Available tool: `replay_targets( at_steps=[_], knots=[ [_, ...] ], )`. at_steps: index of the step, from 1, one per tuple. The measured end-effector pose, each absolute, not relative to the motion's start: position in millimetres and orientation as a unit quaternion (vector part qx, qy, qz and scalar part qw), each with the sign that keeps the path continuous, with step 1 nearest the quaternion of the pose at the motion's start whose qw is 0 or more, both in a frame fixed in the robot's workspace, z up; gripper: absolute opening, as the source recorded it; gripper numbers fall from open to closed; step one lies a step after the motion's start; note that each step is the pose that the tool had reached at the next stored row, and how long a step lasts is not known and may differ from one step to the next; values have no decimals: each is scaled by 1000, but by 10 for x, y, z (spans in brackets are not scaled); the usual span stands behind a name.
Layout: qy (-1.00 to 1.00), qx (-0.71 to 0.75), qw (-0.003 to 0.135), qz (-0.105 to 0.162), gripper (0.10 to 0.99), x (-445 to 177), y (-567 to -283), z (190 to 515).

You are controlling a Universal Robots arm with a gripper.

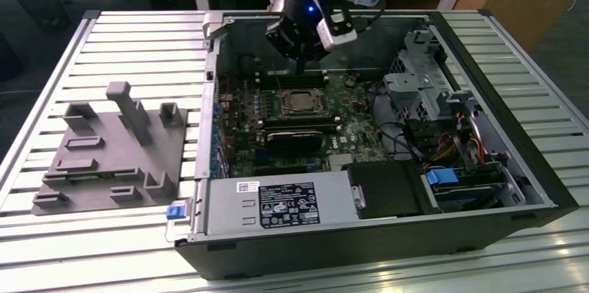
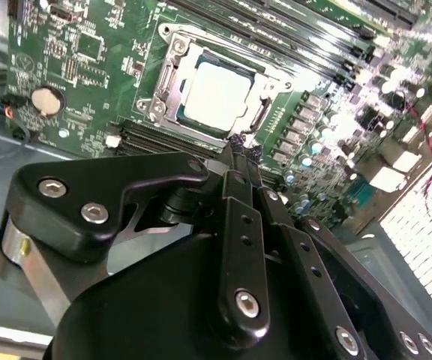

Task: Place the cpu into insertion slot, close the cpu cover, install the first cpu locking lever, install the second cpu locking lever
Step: 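Install the first cpu locking lever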

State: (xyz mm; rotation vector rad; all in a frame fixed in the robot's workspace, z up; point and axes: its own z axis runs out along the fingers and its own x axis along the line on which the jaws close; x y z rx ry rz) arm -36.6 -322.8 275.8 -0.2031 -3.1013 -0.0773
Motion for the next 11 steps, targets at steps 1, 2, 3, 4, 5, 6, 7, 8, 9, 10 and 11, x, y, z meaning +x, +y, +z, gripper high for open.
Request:
replay_targets(
  at_steps=[1,2,3,4,5,6,7,8,9,10,11],
  knots=[
    [-998,-61,15,-25,106,-366,-3228,2757],
    [-998,-60,10,-25,106,-373,-3228,2756],
    [-998,-60,3,-25,106,-384,-3228,2754],
    [-998,-59,-3,-26,106,-394,-3228,2751],
    [-998,-59,-8,-26,106,-403,-3228,2747],
    [-998,-58,-12,-26,106,-409,-3228,2744],
    [-998,-57,-16,-27,106,-413,-3227,2740],
    [-998,-55,-18,-27,106,-415,-3227,2737],
    [-998,-52,-18,-27,106,-420,-3228,2734],
    [-998,-51,-19,-27,106,-426,-3228,2732],
    [-998,-50,-20,-27,106,-434,-3228,2730]
  ],
)
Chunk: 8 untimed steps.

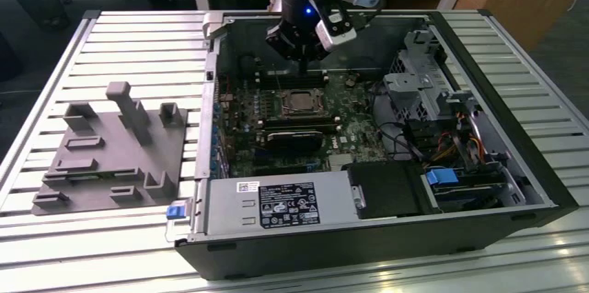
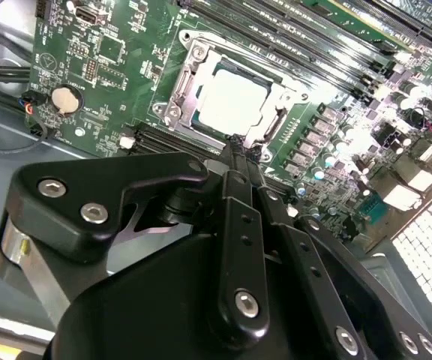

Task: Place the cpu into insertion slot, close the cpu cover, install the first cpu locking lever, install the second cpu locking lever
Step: 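Install the first cpu locking lever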

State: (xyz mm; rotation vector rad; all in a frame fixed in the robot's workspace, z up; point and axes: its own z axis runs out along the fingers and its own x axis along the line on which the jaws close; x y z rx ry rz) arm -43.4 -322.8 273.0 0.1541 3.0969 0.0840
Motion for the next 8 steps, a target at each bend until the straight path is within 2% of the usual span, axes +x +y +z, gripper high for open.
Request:
replay_targets(
  at_steps=[8],
  knots=[
    [998,49,24,27,106,-500,-3228,2728]
  ],
)
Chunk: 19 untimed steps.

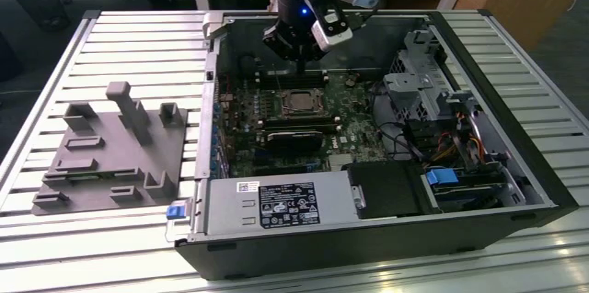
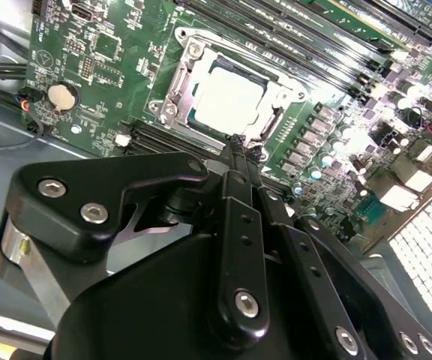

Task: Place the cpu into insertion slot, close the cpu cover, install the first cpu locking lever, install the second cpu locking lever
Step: 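Install the first cpu locking lever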

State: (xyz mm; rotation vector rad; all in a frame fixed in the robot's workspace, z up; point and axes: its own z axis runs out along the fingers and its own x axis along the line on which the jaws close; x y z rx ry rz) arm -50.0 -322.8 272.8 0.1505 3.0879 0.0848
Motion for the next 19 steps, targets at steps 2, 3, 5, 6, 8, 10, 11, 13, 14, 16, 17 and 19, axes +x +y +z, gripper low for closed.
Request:
replay_targets(
  at_steps=[2,3,5,6,8,10,11,13,14,16,17,19],
  knots=[
    [998,48,25,27,106,-528,-3228,2727],
    [998,48,25,27,106,-542,-3228,2727],
    [998,48,26,27,106,-586,-3228,2726],
    [998,48,27,28,106,-616,-3228,2725],
    [998,48,28,28,106,-676,-3228,2722],
    [998,48,29,28,106,-729,-3225,2715],
    [998,48,29,28,106,-757,-3220,2712],
    [998,48,29,28,106,-832,-3211,2708],
    [998,48,29,28,106,-867,-3204,2705],
    [998,48,29,28,106,-928,-3193,2697],
    [998,48,29,28,106,-952,-3185,2691],
    [998,48,29,28,106,-993,-3168,2675]
  ],
)
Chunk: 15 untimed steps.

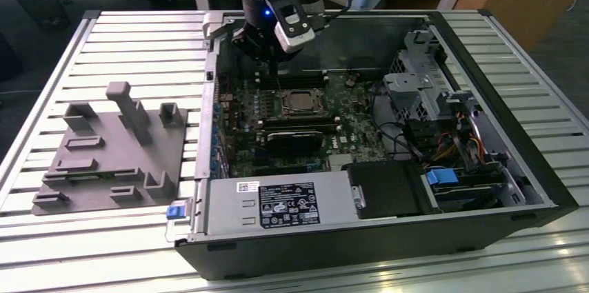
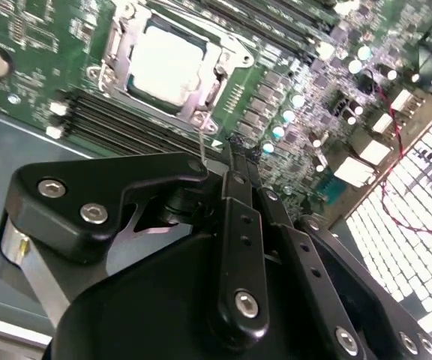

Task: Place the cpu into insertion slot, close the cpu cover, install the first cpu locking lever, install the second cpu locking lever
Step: 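Install the first cpu locking lever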

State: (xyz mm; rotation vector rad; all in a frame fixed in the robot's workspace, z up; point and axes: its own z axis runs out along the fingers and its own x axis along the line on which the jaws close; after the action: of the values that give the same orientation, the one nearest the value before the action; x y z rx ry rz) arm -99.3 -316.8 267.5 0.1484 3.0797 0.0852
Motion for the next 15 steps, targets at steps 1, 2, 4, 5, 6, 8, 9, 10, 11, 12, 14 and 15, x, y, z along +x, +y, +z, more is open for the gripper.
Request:
replay_targets(
  at_steps=[1,2,4,5,6,8,9,10,11,12,14,15],
  knots=[
    [998,48,29,28,106,-1018,-3161,2665],
    [998,48,29,28,106,-1037,-3154,2654],
    [998,48,28,28,106,-1065,-3133,2633],
    [998,48,28,28,106,-1074,-3121,2623],
    [998,47,29,28,106,-1080,-3107,2613],
    [998,47,29,28,106,-1088,-3072,2598],
    [998,47,29,28,106,-1092,-3055,2592],
    [998,47,28,28,106,-1094,-3032,2587],
    [998,47,29,28,106,-1094,-3004,2582],
    [998,47,29,28,106,-1094,-2979,2579],
    [998,47,29,28,106,-1093,-2943,2574],
    [998,47,28,28,106,-1090,-2935,2572]
  ],
)
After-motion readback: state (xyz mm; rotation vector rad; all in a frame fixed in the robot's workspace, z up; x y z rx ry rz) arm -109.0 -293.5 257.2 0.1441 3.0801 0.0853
